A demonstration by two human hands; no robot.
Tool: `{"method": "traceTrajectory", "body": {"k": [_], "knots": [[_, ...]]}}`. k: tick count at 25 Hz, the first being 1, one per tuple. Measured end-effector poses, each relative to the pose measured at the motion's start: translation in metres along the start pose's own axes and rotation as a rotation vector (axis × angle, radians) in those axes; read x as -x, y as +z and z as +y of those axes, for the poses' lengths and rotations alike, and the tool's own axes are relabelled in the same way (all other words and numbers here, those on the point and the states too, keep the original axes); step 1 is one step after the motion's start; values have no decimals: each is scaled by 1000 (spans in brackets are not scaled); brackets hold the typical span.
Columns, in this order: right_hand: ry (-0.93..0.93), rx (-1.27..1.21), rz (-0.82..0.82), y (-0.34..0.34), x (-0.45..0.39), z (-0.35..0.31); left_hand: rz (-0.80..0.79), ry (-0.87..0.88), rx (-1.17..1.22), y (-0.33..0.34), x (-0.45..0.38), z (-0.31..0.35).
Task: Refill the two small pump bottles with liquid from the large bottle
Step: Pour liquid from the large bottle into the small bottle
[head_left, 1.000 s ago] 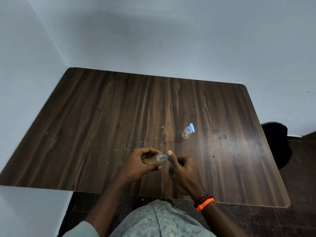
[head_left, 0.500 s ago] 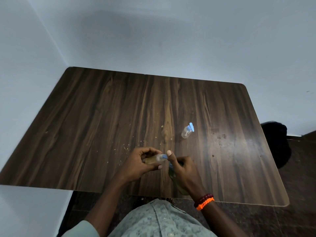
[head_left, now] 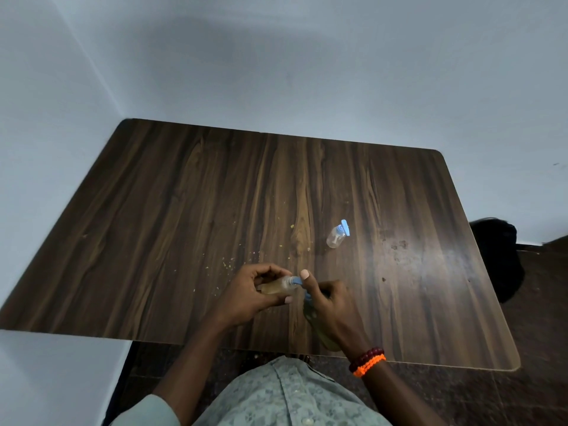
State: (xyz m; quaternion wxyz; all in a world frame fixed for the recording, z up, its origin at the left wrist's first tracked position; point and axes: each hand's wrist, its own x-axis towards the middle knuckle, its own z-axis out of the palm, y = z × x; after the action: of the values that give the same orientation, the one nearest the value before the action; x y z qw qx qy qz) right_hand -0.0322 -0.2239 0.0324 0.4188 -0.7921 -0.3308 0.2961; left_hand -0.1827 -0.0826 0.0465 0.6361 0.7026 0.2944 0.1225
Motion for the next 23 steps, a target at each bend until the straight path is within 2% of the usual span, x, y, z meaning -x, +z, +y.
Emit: {"method": "traceTrajectory", "body": {"k": [5,10,18,23], "knots": [[50,63,27,5,-1,7,-13,-24,-23,1,0,-4],[19,-20,6,-3,0,-2,2,-20,-4,1,-2,-3],[35,38,16,2,0,0,-6,-32,-34,2,-1,-5],[20,-17,2,-1,0,0,-5,-20,-24,0,-1,-2]]}}
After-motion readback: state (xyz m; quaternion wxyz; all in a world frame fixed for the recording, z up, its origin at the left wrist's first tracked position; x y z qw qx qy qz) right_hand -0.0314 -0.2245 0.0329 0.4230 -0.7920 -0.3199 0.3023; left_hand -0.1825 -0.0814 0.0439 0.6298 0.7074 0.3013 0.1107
